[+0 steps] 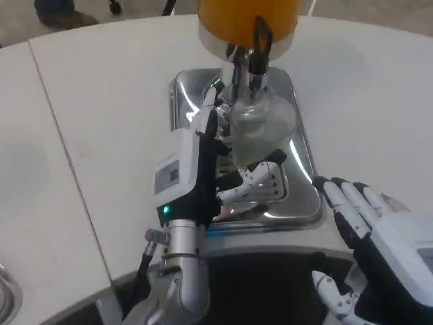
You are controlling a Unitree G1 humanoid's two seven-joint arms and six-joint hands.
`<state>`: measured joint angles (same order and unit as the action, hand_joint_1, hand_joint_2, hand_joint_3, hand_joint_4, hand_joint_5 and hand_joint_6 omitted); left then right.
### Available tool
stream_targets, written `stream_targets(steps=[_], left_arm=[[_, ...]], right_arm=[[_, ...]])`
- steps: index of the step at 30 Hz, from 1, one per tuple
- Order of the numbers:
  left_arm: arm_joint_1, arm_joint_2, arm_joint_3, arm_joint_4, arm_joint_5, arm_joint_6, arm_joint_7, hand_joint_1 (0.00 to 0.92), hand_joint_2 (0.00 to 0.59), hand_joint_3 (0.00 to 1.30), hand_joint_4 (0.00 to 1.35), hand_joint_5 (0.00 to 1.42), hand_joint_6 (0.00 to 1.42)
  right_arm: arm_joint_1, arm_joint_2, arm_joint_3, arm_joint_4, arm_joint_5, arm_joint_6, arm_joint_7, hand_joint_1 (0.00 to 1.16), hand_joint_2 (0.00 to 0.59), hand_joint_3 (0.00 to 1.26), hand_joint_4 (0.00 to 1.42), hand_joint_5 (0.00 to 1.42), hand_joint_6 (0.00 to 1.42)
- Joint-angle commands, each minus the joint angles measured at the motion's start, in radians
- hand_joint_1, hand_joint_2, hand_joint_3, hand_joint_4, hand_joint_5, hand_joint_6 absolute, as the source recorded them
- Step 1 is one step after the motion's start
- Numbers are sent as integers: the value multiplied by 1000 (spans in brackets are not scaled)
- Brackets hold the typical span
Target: Grasp the cup under the faucet to collect the drink, then remove the cup.
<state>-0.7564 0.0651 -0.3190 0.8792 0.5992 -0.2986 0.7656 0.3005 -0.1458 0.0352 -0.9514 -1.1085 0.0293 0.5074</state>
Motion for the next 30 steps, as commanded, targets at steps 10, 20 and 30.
stream_targets(steps=[10,20,30], left_arm=[[136,96,37,-197,-12,1,-86,433,74,37,62,439,476],[397,298,147,-601,29,68,-216,346,65,0,10,313,302],[711,440,246,-925,106,103,-322,66,112,0,0,216,231]], right_arm=[[-1,-6,-16,-17,112,3,-16,241,586,5,0,0,59],[-122,30,-25,15,228,79,-28,241,586,10,0,0,62],[-239,117,-14,4,313,261,-41,259,586,16,0,0,78]])
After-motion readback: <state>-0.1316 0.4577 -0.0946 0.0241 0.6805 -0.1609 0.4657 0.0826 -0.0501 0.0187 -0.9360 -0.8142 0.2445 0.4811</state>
